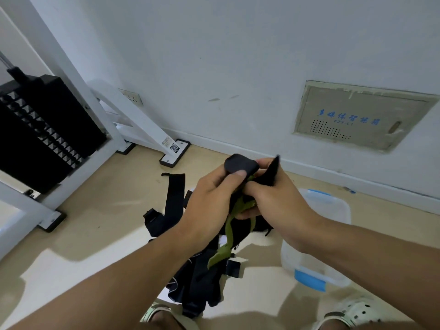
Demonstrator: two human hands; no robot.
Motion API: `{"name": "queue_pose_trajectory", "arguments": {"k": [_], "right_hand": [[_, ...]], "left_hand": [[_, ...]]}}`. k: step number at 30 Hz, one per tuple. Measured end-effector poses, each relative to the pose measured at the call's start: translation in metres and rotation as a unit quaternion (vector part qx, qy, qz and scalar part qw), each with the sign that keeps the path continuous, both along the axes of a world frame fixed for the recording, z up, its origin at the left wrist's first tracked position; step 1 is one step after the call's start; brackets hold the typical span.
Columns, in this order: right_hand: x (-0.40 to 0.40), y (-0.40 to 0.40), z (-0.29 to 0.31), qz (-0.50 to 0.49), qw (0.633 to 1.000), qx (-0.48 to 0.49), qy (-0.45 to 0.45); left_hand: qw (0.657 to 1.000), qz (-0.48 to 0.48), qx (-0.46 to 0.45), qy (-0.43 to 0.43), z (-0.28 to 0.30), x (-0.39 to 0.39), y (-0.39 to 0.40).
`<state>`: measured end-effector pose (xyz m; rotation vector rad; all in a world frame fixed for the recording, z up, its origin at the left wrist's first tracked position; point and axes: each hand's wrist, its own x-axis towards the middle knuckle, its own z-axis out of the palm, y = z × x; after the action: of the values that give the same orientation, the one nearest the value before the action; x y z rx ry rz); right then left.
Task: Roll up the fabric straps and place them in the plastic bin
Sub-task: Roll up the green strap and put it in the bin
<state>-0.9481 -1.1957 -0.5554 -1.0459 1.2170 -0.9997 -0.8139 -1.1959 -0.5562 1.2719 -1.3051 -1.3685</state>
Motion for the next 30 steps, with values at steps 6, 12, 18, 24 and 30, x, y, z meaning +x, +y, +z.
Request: {"name": "queue_pose_trajectory", "arguments": {"k": [6,12,18,24,30], "right_hand": [[-0.001,0.002,-0.005,0.002,1.000,-0.006,0.017],[-0.001,0.003,0.003,0.002,0.998,-0.058,0.013],[-0.006,-0.007,-0.004,-0.029,0.991,-0.096,0.086],[-0.012,-0.016,-0.005,0.038,0.988,-0.101,0.108],[-0.020,-0.020,-0.005,0.079,0.993,-0.085,0.027]], "left_hand": [[0.995,0.049,-0.029,-0.080,-0.011,0.003,-0.008],[0.994,0.098,-0.028,-0.044,-0.006,0.005,-0.011],[0.991,0.124,-0.015,-0.056,-0.008,0.007,-0.011],[0.985,0.168,0.015,-0.039,-0.008,0.012,-0.015],[0.987,0.141,0.042,-0.066,-0.015,0.016,-0.017]]}}
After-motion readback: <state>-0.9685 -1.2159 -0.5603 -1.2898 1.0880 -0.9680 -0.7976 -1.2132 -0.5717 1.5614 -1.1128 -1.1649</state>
